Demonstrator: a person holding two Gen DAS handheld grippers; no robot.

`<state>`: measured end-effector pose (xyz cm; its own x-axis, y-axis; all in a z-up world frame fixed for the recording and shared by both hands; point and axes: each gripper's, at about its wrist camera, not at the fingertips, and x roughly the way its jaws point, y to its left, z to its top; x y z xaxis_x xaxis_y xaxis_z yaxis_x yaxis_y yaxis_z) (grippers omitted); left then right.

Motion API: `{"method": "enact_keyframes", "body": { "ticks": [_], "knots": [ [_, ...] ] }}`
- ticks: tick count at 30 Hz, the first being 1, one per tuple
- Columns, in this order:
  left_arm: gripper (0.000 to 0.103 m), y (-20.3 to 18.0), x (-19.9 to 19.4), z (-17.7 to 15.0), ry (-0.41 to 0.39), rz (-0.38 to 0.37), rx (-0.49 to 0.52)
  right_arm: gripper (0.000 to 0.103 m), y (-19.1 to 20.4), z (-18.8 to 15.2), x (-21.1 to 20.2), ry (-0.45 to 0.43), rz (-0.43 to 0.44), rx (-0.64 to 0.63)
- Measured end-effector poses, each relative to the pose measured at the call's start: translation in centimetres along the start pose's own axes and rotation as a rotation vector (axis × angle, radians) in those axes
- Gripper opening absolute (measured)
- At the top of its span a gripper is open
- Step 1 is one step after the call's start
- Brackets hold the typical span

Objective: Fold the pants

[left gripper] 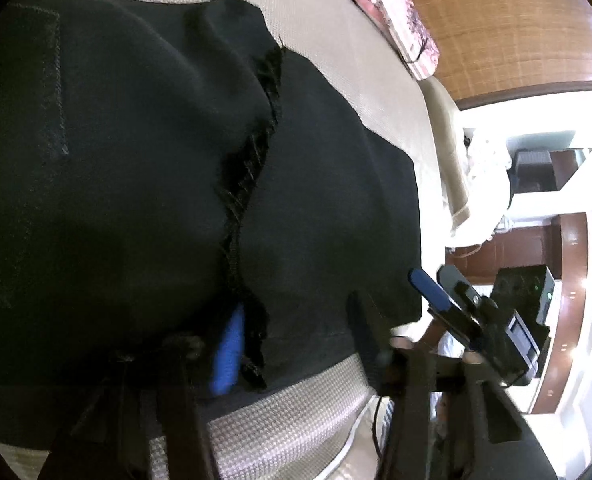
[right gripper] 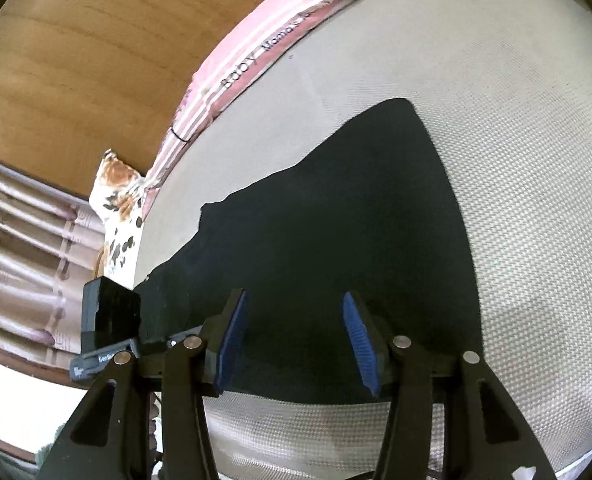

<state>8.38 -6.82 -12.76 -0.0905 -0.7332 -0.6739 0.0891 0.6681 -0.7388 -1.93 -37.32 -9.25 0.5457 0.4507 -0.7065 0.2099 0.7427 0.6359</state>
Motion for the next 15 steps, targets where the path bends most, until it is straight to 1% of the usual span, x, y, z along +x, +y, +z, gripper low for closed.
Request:
{"method": "enact_keyframes", "body": {
  "ticks": [2, 4, 5, 6, 8, 13, 15],
  "knots": [
    [0.026, 0.3, 0.8, 0.0, 0.021, -0.006, -0.028, 0.048, -0.1, 0.0, 0.1, 0.001, -0.003, 0.003],
    [0.022, 0.2, 0.8, 0.0, 0.007, -0.007, -0.028, 0.048, -0.1, 0.0, 0.3, 0.005, -0.005, 0.002],
    [0.011, 0.1, 0.7, 0.0, 0.000, 0.005, -0.025, 0.048, -0.1, 0.0, 0.3, 0.005, -0.008, 0.002],
    [0.009, -0.1, 0.7, 0.0, -0.007, 0.014, -0.019, 0.048, -0.3, 0.0, 0.3, 0.006, -0.013, 0.003],
    [0.007, -0.6, 0.3, -0.1, -0.019, 0.035, 0.007, 0.048, -0.3, 0.2, 0.4, 0.007, -0.026, 0.000],
    [0.006, -3.3, -2.3, -1.1, -0.082, 0.078, 0.149, 0.048, 0.1, 1.5, 0.1, -0.027, -0.101, -0.053],
    [0.006, -3.4, -3.0, -1.6, -0.097, 0.129, 0.191, 0.048, 0.0, 2.0, 0.3, -0.029, -0.110, -0.055]
  ]
}}
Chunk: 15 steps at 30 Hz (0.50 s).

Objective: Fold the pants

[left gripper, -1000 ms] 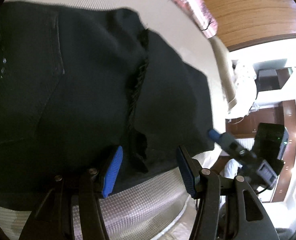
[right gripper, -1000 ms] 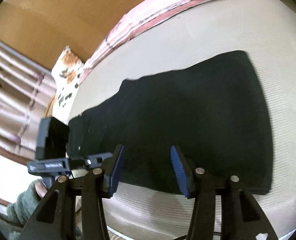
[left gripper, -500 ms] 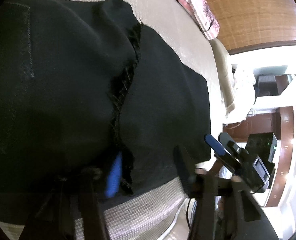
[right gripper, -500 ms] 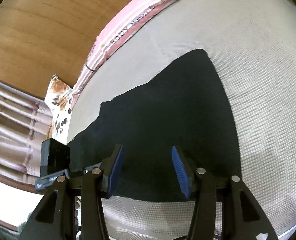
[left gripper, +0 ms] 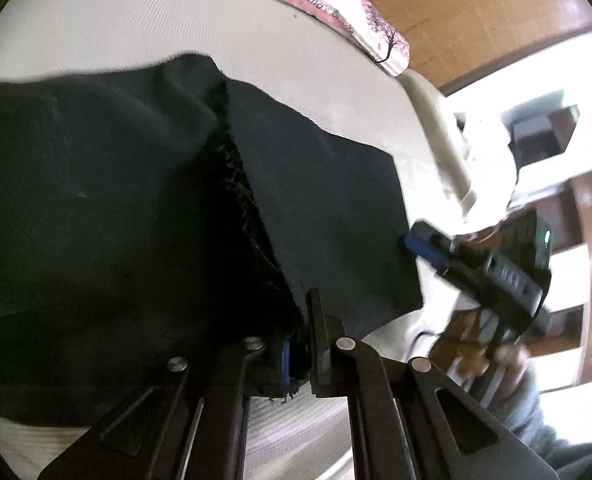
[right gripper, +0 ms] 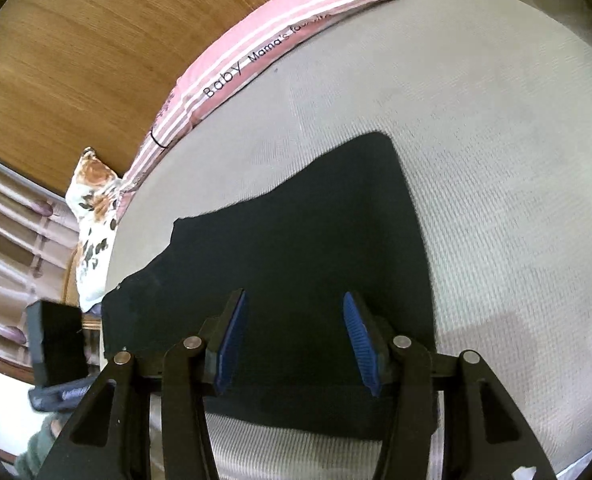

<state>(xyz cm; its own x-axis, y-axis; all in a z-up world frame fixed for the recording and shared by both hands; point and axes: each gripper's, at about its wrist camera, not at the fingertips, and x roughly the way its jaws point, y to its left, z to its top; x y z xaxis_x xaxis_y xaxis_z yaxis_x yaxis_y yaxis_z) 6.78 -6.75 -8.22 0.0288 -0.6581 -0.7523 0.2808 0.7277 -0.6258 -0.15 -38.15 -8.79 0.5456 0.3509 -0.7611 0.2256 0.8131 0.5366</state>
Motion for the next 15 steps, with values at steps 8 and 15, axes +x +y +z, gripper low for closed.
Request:
{"method": "enact_keyframes", "body": {
  "ticks": [8, 15],
  "knots": [
    [0.007, 1.9, 2.8, -0.6, 0.023, 0.107, 0.011, 0.044, 0.8, 2.1, 3.4, -0.016, -0.151, -0.090],
    [0.013, 0.8, 2.7, -0.4, 0.031, 0.159, 0.072, 0.041, 0.7, 2.7, 4.4, -0.002, -0.217, -0.125]
  ]
}}
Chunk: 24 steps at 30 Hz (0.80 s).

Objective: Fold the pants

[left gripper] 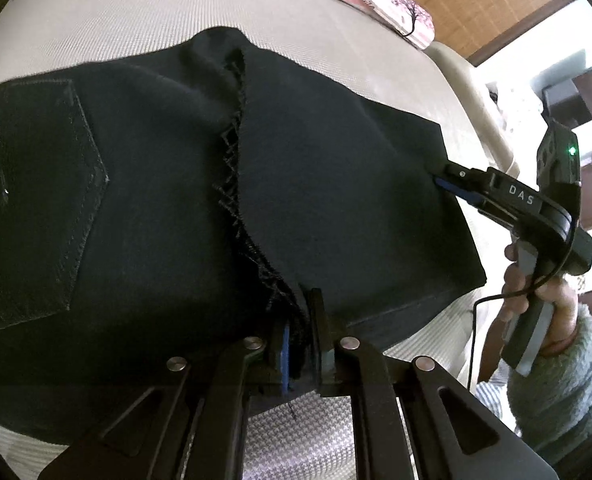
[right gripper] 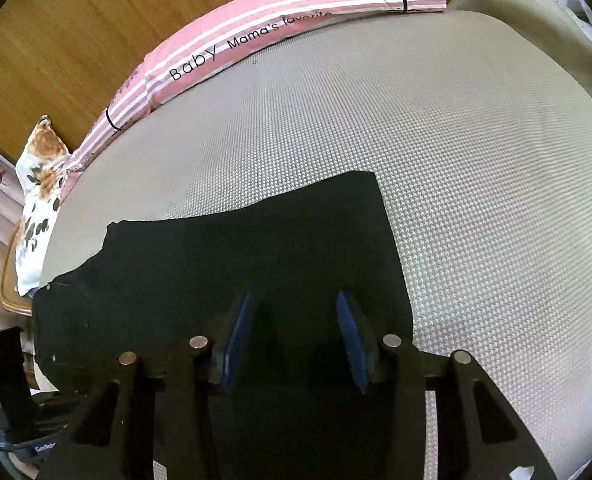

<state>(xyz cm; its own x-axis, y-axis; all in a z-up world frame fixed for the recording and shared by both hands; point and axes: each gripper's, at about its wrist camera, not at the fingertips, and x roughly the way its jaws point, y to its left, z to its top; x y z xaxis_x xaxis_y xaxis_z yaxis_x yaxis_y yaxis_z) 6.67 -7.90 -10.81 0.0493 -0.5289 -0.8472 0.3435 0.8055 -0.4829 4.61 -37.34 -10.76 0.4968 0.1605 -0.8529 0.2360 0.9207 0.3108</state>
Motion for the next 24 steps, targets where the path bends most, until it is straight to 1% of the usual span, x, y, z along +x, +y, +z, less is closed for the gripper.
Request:
{"method": "enact_keyframes", "body": {
  "ticks": [1, 3, 4, 5, 6, 10, 12, 14, 17, 21, 24],
  "knots": [
    [0.015, -0.2, -0.4, -0.1, -0.010, 0.020, 0.011, 0.041, -0.1, -0.1, -0.2, -0.001, -0.006, 0.005],
    [0.026, -0.3, -1.2, -0.5, -0.034, 0.059, 0.036, 0.041, -0.2, -0.7, -0.7, 0.009, -0.007, 0.001],
    [0.029, -0.3, -1.7, -0.7, -0.051, 0.077, 0.046, 0.041, -0.3, -1.1, -1.0, 0.015, -0.006, -0.004],
    [0.036, -0.1, -2.3, -1.0, -0.069, 0.094, 0.053, 0.041, -0.3, -1.6, -1.2, 0.019, -0.005, -0.007],
    [0.037, 0.3, -3.0, -1.2, -0.093, 0.104, 0.052, 0.041, -0.3, -2.6, -1.6, 0.027, -0.003, -0.016],
    [0.038, 2.0, -5.2, -1.7, -0.164, 0.136, 0.010, 0.042, 0.5, -5.5, -2.6, 0.045, -0.019, -0.067],
    [0.038, 3.1, -5.9, -2.1, -0.177, 0.156, -0.010, 0.043, 1.2, -6.5, -2.8, 0.057, -0.019, -0.093],
    [0.038, 4.2, -5.8, -2.5, -0.164, 0.171, -0.042, 0.045, 2.3, -6.9, -2.7, 0.081, -0.014, -0.129],
    [0.038, 5.2, -5.6, -3.1, -0.156, 0.177, -0.062, 0.045, 4.5, -6.3, -2.4, 0.093, 0.018, -0.171],
    [0.038, 5.0, -5.4, -3.3, -0.157, 0.188, -0.061, 0.045, 9.3, -4.1, -1.5, 0.045, 0.055, -0.262],
    [0.038, 5.6, -5.6, -3.5, -0.153, 0.175, -0.080, 0.045, 13.3, -2.0, 0.1, 0.007, 0.083, -0.343]
  ]
}}
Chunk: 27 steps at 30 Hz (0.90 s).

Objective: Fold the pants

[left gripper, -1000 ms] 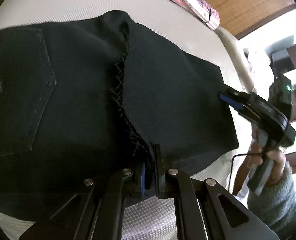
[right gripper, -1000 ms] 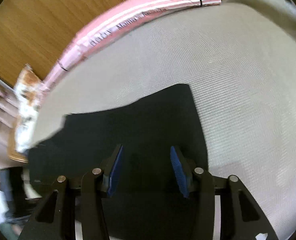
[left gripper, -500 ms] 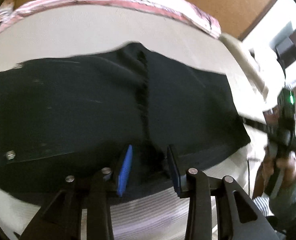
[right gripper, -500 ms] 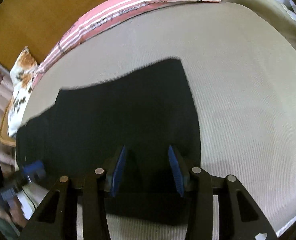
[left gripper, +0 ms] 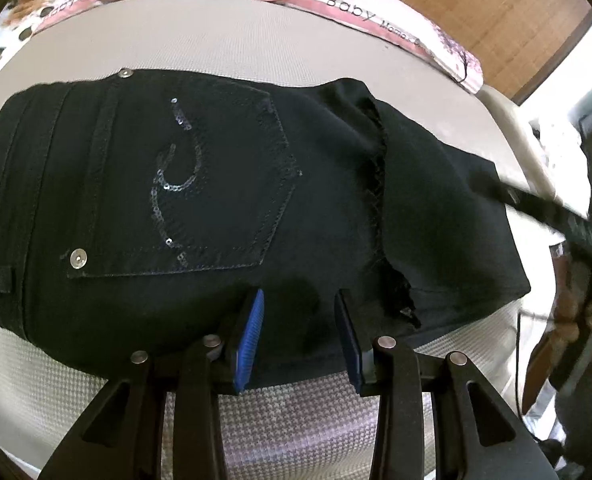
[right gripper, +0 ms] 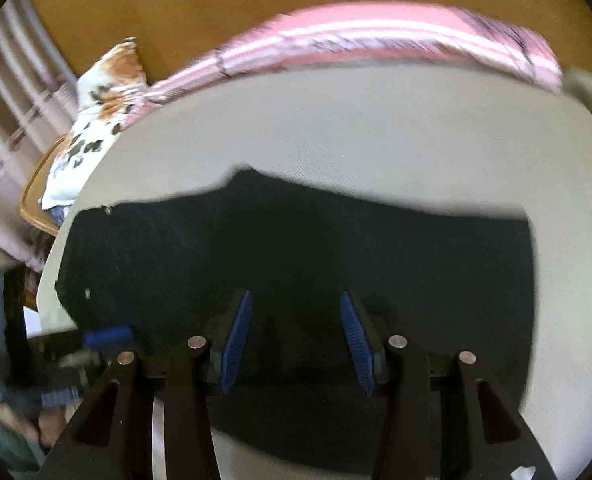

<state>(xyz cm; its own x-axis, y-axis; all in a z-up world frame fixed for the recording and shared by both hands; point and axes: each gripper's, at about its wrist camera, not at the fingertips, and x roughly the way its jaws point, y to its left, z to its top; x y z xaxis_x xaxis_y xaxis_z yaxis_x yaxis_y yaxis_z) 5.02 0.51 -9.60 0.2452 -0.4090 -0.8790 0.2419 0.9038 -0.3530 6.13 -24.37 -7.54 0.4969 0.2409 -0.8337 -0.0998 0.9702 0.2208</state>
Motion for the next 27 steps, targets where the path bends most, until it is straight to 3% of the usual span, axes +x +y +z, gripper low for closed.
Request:
{"method": "enact_keyframes", "body": {
  "ticks": [5, 9, 14, 20, 24, 27],
  "knots": [
    [0.038, 0.6, -0.4, -0.4, -0.003, 0.001, 0.001, 0.037, 3.0, 3.7, 4.9, 0.046, 0.021, -0.044],
    [0.038, 0.9, -0.5, -0.6, -0.008, -0.011, -0.006, 0.037, 4.2, 5.4, 9.0, 0.080, -0.043, -0.080],
    [0.038, 1.5, -0.8, -0.6, -0.023, -0.036, -0.013, 0.037, 4.8, 6.4, 10.3, 0.075, -0.095, -0.106],
    [0.043, 3.5, -3.8, -0.4, -0.136, -0.010, -0.075, 0.039, 4.5, 6.7, 10.2, 0.074, -0.074, -0.108],
    [0.047, 6.5, -7.1, -0.6, -0.227, -0.048, -0.178, 0.044, 3.7, 7.3, 8.6, 0.036, -0.005, -0.030],
    [0.051, 9.4, -9.3, -1.6, -0.275, -0.088, -0.293, 0.052, 3.2, 6.9, 6.2, -0.004, 0.038, 0.016]
  ]
}}
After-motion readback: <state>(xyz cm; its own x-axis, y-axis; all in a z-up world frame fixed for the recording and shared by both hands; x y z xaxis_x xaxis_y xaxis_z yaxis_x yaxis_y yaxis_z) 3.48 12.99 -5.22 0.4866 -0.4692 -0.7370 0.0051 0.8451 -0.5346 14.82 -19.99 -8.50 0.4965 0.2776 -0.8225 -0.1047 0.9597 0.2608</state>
